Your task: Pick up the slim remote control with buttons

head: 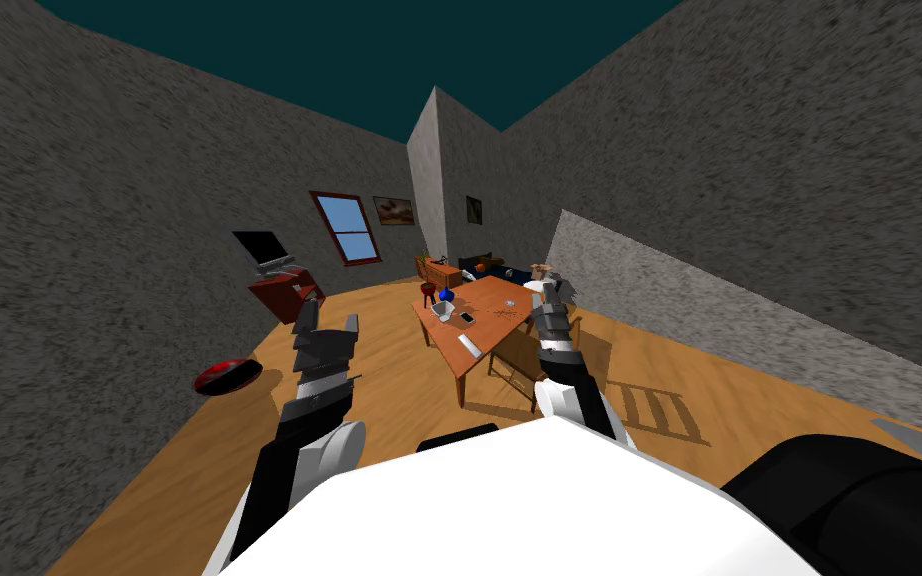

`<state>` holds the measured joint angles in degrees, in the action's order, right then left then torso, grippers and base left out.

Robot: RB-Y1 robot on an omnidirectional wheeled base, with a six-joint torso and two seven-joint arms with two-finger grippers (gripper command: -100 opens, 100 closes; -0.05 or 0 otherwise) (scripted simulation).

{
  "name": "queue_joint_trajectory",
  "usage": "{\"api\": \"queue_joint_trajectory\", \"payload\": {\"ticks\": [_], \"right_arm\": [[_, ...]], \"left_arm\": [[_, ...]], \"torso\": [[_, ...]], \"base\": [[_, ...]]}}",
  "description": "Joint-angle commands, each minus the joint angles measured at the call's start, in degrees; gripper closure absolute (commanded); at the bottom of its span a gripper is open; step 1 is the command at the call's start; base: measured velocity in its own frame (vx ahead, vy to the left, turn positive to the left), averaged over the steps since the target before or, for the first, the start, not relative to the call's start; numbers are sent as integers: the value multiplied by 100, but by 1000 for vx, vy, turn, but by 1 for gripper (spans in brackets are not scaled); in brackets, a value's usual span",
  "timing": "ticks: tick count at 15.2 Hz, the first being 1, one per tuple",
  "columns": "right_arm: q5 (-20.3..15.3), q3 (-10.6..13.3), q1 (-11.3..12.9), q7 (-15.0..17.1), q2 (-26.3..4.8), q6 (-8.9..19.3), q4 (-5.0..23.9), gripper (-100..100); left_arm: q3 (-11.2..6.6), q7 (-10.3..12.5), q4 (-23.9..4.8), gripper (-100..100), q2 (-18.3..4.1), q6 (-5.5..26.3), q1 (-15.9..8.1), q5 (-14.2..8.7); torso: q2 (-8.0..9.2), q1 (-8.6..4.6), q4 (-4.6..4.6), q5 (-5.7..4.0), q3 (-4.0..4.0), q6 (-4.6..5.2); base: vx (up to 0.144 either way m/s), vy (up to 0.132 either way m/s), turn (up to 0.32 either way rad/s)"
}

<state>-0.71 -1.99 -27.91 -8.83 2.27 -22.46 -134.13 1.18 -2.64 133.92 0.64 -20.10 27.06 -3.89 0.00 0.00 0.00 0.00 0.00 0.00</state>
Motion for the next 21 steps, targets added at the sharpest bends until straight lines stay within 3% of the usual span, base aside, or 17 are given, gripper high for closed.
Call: {"api": "queue_joint_trajectory", "payload": {"ticks": [1,8,13,15,18,20,21], "right_arm": [[17,57,-14,-16,-286,15,67,-100],[84,282,-62,-80,-1043,71,332,-100],[194,649,-126,-187,-1697,158,759,-100],[194,649,-126,-187,-1812,158,759,-100],[287,958,-174,-280,-2227,228,1116,-100],[287,958,-174,-280,-2340,228,1116,-100],[339,1129,-198,-332,-2553,267,1313,-100]], "left_arm": [[0,0,0,0,0,0,0,0],[1,0,0,0,1,0,0,0],[1,0,0,0,1,0,0,0],[1,0,0,0,1,0,0,0],[1,0,0,0,1,0,0,0],[1,0,0,0,1,0,0,0],[1,0,0,0,1,0,0,0]], "torso": [[0,0,0,0,0,0],[0,25,0,5,0,-2],[-1,36,-1,8,-1,-2],[-2,39,-1,9,-1,-1],[-4,29,-1,6,-2,-2],[-8,34,-2,7,-5,-1],[-7,30,-2,7,-4,0]], "base": [[-1,14,27],[-2,51,35],[3,82,57],[11,77,36],[13,70,69],[21,77,42],[21,73,58]]}}
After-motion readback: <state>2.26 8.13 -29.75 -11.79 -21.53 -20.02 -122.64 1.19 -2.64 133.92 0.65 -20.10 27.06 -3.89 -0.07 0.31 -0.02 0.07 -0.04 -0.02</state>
